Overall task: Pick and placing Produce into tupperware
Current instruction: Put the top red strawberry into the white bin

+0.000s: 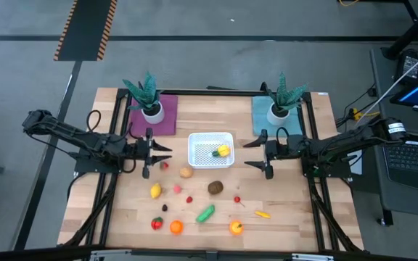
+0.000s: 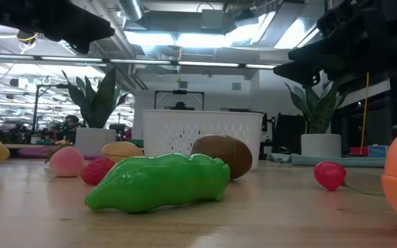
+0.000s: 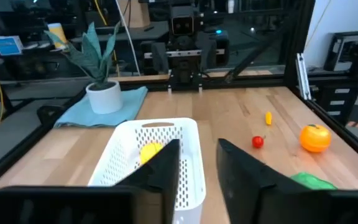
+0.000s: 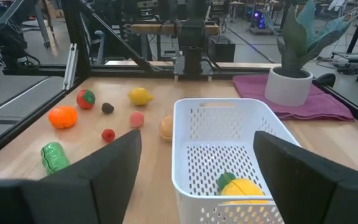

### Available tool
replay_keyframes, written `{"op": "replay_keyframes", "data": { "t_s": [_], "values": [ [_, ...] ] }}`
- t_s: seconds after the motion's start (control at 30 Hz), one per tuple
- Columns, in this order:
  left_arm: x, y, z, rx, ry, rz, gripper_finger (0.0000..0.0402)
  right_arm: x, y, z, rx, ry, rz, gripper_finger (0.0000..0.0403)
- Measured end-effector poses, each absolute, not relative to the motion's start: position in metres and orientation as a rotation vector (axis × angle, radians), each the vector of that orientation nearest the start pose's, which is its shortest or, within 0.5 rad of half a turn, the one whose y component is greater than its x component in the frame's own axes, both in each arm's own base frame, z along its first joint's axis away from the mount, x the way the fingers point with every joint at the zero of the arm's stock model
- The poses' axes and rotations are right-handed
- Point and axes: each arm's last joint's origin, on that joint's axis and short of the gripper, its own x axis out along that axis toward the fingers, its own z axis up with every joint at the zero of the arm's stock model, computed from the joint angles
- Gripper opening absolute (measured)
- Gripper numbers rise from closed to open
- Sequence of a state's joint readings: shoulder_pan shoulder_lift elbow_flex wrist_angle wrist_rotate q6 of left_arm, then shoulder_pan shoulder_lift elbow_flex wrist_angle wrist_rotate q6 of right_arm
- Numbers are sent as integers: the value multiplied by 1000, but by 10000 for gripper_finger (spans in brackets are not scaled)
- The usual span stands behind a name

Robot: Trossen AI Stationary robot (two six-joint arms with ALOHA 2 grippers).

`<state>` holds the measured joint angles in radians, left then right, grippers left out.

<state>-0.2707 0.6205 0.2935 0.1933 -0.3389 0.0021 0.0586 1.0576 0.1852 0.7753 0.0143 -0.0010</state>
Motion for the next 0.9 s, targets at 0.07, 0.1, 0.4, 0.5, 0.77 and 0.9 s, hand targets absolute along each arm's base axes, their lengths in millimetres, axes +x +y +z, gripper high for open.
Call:
{"op": "replay_keyframes", "data": {
  "t_s": [0.07, 0.1, 0.4, 0.5, 0.77, 0.9],
  "values": [
    [148, -31, 222, 43, 129, 68, 132, 190, 11, 175, -4, 97, 44, 312],
    [148, -31, 222, 48, 129, 71, 145, 190, 11, 175, -4, 98, 44, 312],
    [147, -30, 219, 66, 156, 112, 207, 190, 11, 175, 45, 100, 42, 311],
    [147, -30, 219, 68, 156, 112, 207, 190, 11, 175, 43, 100, 42, 298],
    [147, -33, 232, 73, 186, 93, 205, 190, 11, 174, 41, 108, 42, 172],
    [150, -36, 240, 88, 275, 135, 202, 189, 11, 170, 39, 150, 41, 84]
  ]
}}
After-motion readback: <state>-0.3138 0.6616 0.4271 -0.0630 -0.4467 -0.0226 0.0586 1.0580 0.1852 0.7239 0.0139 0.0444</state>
